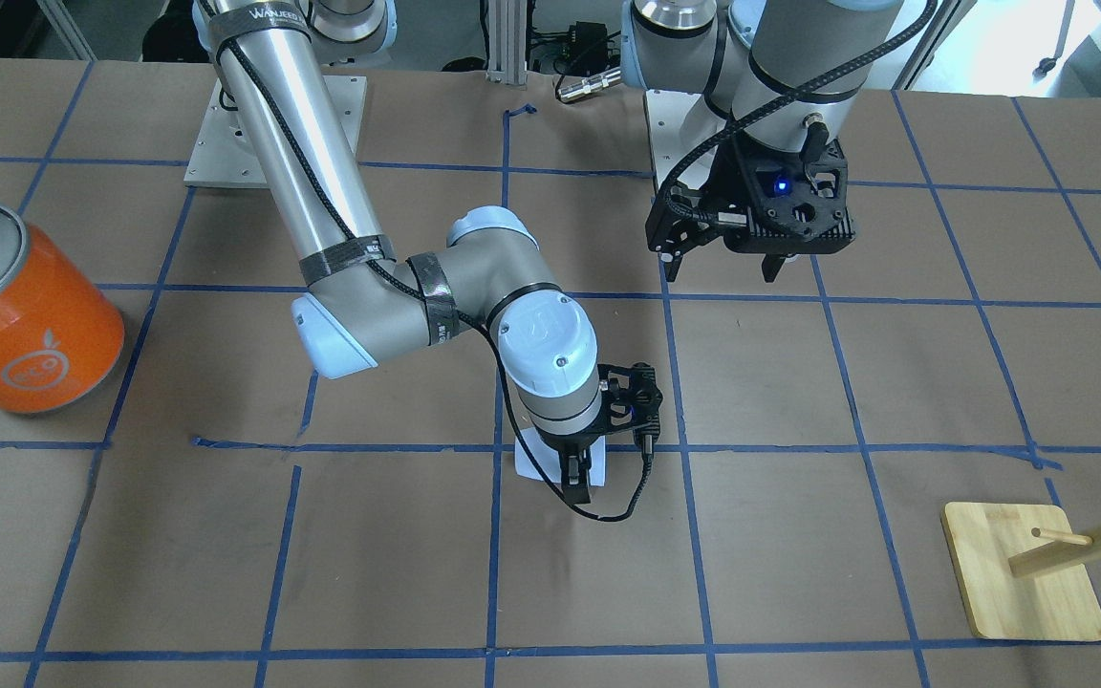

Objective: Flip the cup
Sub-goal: 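Lower the cup and release it on its side with the right gripper, then raise the right gripper away while the left arm reaches toward the cup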

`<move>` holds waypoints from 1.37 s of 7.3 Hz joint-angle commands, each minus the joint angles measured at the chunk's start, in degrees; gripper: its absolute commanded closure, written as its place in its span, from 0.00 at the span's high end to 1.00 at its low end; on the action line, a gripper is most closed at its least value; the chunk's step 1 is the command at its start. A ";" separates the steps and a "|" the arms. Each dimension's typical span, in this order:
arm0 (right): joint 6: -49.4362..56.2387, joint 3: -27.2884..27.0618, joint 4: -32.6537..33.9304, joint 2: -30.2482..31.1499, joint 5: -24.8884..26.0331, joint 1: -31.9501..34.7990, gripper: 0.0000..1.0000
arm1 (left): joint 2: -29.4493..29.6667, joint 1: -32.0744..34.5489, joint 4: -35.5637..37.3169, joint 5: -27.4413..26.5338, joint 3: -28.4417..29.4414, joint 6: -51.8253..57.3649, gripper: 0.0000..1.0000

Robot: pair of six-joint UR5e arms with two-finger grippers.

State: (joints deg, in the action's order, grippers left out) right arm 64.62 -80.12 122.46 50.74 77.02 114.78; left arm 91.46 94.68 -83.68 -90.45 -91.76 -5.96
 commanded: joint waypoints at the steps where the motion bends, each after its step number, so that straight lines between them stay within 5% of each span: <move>1: -0.29 0.49 0.67 0.50 -1.26 -0.78 1.00 | -0.14 -0.02 0.00 0.01 0.00 0.07 1.00; 3: -1.33 1.37 -1.07 3.38 -0.99 -5.50 1.00 | -0.14 -0.20 0.00 0.01 0.00 0.07 1.00; 5: -4.33 1.11 -13.24 11.79 -0.73 -11.73 1.00 | 0.21 -0.20 0.35 0.09 0.00 0.07 1.00; 7: -8.95 0.85 -25.64 23.03 5.91 -17.98 1.00 | 0.47 -0.20 0.44 0.09 0.00 0.07 1.00; 10: -32.52 -0.12 -30.87 30.11 11.04 -21.52 1.00 | 0.74 -0.20 0.44 0.09 -0.09 -0.19 1.00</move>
State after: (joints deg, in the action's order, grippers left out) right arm 43.56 -79.97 93.93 78.69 86.30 94.25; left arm 92.13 94.48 -83.24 -90.35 -91.81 -6.06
